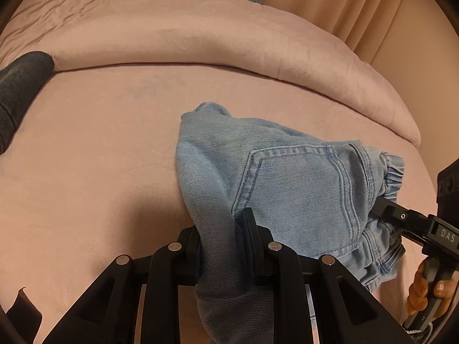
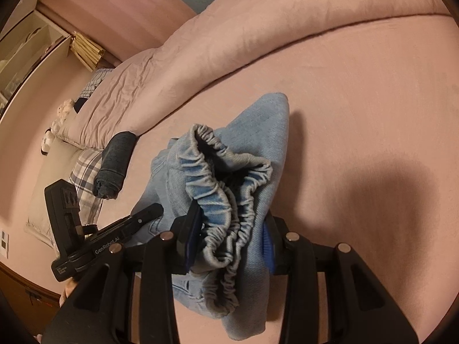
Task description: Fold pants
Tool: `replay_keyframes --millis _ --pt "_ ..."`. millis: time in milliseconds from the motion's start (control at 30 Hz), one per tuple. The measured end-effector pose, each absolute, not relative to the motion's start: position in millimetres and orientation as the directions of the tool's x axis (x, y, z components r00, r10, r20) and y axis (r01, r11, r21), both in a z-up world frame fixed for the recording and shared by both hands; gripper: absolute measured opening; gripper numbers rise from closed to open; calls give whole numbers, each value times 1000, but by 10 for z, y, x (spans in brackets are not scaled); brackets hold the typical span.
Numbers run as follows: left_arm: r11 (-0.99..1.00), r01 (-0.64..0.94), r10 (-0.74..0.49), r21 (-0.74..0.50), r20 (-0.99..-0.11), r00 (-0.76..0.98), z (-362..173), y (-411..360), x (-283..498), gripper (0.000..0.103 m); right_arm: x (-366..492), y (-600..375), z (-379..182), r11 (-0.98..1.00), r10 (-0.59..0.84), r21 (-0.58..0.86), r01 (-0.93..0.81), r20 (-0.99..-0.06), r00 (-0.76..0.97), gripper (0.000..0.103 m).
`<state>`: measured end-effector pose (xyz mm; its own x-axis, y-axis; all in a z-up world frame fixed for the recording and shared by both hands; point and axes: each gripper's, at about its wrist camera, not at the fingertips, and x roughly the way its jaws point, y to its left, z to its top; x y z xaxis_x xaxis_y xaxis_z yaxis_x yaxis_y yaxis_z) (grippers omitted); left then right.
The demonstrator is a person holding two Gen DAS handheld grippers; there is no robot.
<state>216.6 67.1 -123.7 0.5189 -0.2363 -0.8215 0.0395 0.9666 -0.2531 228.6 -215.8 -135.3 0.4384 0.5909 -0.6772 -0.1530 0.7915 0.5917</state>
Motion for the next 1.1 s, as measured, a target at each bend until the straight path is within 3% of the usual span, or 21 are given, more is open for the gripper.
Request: replay_keyframes --millis 367,567,733,800,933,1100 --pt "977 41 -200 -209 -839 506 -1243 621 2190 22 2314 -2139 -1400 803 571 585 -109 -706 418 40" --pt "985 19 -159 -174 -847 507 -1216 578 2192 30 2312 -2143 -1404 829 535 551 -92 -736 415 50" --pt "998 -27 -27 -50 -838 545 -1119 532 2118 49 2245 -2087 -1241 900 425 420 -115 -788 446 57" --pt "1000 -25 7 -9 -815 579 -1045 508 2049 49 2207 -2017 -1132 938 344 317 -139 -806 481 62" --pt "999 26 0 21 -779 627 -897 402 1946 49 2113 -1791 -876 978 181 83 -189 -787 590 61" --pt "993 117 -64 11 -787 614 -932 240 1968 49 2108 -1649 -629 946 275 86 -314 -728 628 57"
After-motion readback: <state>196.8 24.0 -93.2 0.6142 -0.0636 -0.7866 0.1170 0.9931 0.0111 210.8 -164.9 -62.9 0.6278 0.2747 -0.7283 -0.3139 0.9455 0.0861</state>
